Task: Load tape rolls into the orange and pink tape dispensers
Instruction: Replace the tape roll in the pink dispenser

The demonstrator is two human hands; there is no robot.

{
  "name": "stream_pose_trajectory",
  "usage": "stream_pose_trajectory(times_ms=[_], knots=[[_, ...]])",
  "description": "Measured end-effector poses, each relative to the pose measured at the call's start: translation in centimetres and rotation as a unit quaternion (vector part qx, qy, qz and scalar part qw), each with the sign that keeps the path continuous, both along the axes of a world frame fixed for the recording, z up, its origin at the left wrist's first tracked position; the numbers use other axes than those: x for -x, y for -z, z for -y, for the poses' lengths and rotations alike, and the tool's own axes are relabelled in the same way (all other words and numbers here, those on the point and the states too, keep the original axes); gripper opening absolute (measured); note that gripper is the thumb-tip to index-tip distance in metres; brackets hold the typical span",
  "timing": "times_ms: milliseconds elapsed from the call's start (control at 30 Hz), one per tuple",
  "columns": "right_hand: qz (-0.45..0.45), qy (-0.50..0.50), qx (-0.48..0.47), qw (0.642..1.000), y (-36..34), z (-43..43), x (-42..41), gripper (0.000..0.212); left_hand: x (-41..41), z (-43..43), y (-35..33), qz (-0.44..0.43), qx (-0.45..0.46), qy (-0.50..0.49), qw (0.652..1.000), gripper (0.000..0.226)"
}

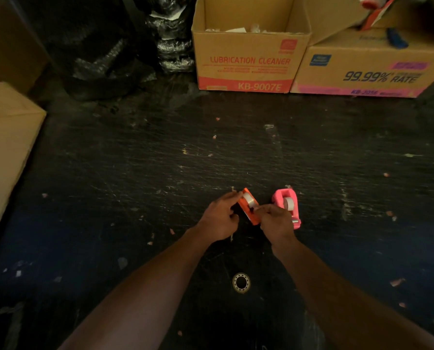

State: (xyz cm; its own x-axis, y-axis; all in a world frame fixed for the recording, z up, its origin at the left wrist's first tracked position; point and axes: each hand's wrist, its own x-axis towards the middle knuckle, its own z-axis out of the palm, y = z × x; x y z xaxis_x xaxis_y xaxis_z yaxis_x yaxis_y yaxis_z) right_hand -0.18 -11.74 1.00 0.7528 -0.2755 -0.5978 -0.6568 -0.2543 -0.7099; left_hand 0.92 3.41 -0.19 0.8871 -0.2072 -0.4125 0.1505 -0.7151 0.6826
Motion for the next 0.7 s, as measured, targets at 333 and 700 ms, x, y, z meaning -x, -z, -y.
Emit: stream_pose_trajectory(times_ms=[333,700], knots=[[0.007,0.036,-0.016,0.999,0.4,0.7,1.7,0.018,0.3,1.1,0.6,0.049,-0.040,-0.016,0.998,0.085],[0.015,0.049,0.012,0.999,0.1,-0.5,1.0,0.023,0.2,0.7,0.4,0.040,-0.038,0.000,0.998,0.083]])
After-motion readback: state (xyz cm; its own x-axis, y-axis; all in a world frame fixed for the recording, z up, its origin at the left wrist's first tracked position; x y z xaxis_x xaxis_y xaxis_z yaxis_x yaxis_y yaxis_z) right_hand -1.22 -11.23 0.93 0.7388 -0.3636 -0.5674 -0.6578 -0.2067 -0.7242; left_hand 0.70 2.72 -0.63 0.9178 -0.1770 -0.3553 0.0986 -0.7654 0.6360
